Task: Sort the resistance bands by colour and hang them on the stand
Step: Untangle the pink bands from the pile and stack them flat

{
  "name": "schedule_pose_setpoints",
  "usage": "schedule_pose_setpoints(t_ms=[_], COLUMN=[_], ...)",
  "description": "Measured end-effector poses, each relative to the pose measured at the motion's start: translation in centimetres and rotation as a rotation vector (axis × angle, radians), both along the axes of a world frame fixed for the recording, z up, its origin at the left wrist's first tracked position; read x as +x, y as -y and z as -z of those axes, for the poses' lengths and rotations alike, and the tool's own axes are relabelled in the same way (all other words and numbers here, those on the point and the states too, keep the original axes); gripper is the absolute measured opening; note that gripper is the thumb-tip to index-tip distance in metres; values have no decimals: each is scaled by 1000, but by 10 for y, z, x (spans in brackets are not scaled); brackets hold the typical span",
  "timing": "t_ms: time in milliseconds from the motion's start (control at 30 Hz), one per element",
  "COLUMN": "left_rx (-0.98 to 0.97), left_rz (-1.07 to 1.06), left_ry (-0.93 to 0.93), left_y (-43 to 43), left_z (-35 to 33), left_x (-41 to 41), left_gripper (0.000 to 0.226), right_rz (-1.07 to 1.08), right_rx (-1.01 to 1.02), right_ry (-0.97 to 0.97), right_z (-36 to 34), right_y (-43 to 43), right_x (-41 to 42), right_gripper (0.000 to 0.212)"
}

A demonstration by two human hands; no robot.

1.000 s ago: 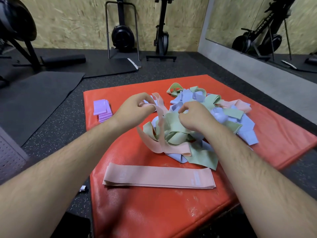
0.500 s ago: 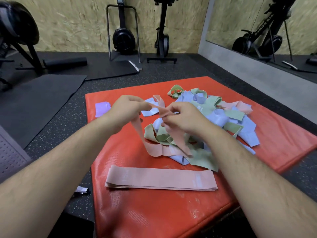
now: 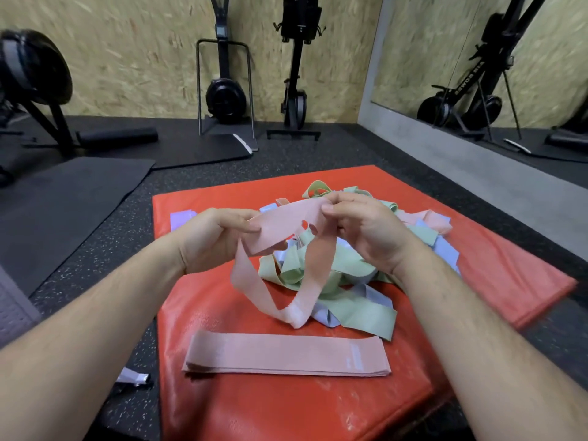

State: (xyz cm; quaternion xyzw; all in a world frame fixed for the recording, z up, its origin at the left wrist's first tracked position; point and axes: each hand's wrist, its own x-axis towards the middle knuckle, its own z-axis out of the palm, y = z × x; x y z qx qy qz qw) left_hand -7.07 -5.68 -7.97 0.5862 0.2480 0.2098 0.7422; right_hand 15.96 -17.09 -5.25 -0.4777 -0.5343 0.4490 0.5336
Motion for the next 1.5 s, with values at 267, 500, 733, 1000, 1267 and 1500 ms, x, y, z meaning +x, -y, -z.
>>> schedule_pose_setpoints(t_ms=[267,500,733,1000,1267,1500], left_rx=[198,541,628,622,671,436], left_rz=[-135,-281,-493,-448,-677,-793], left_ry=[-31,107,39,38,20,143], left_y=[6,39,42,42,40,24], left_z=[-3,-27,-31,-28,-31,-27], left_x=[8,30,26,22,18,-1], left_gripper=[31,43,4,4,7,11], right_rz=[-17,67,80,137,48,-47], right_rx=[78,61,33,67,48,-114], right_ry=[-161,67,52,251,333,515], right_z=[-10,-12,-13,2,10,27], right_y=[1,-5,-5,-10,-15,-6], right_x=[-3,-18,-26,-39,-42,-22], right_gripper=[27,25,21,21,24,16])
